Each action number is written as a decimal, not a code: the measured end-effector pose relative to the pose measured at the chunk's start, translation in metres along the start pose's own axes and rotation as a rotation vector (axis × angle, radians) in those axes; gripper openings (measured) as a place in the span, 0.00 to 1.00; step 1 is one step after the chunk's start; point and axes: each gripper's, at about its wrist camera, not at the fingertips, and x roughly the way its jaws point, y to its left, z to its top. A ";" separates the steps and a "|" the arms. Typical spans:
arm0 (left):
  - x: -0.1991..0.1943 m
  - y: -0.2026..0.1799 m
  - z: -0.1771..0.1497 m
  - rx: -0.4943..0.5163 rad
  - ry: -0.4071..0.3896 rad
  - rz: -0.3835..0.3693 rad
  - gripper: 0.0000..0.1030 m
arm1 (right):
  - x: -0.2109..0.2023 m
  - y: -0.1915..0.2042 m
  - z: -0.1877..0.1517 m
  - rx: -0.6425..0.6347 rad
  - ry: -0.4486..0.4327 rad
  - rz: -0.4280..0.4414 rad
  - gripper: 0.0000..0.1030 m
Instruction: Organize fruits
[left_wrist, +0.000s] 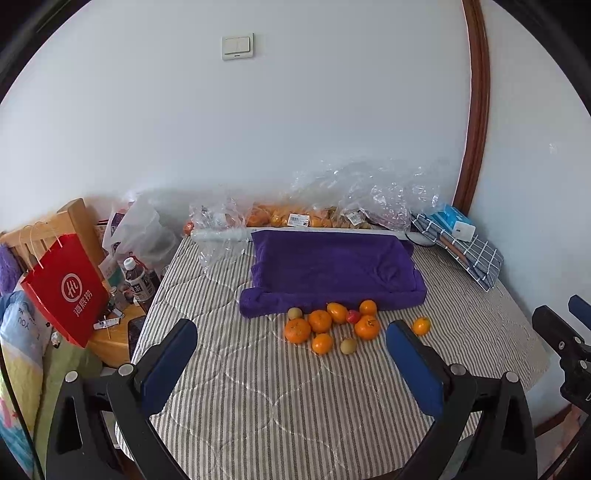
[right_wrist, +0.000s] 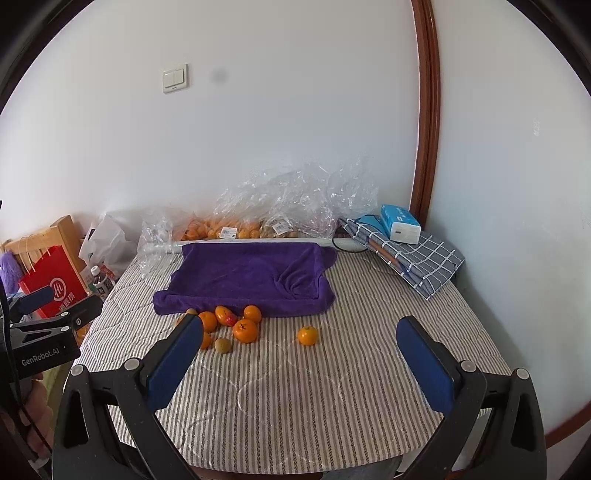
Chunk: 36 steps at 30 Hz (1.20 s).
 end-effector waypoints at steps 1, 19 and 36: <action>0.001 0.000 0.000 -0.002 0.003 -0.001 1.00 | 0.001 0.000 0.000 0.004 0.002 0.001 1.00; 0.046 0.005 0.010 0.014 0.034 0.000 1.00 | 0.045 0.010 0.006 -0.017 0.043 -0.011 1.00; 0.167 0.043 -0.013 -0.026 0.184 0.027 0.99 | 0.196 -0.014 -0.049 -0.014 0.233 0.014 0.88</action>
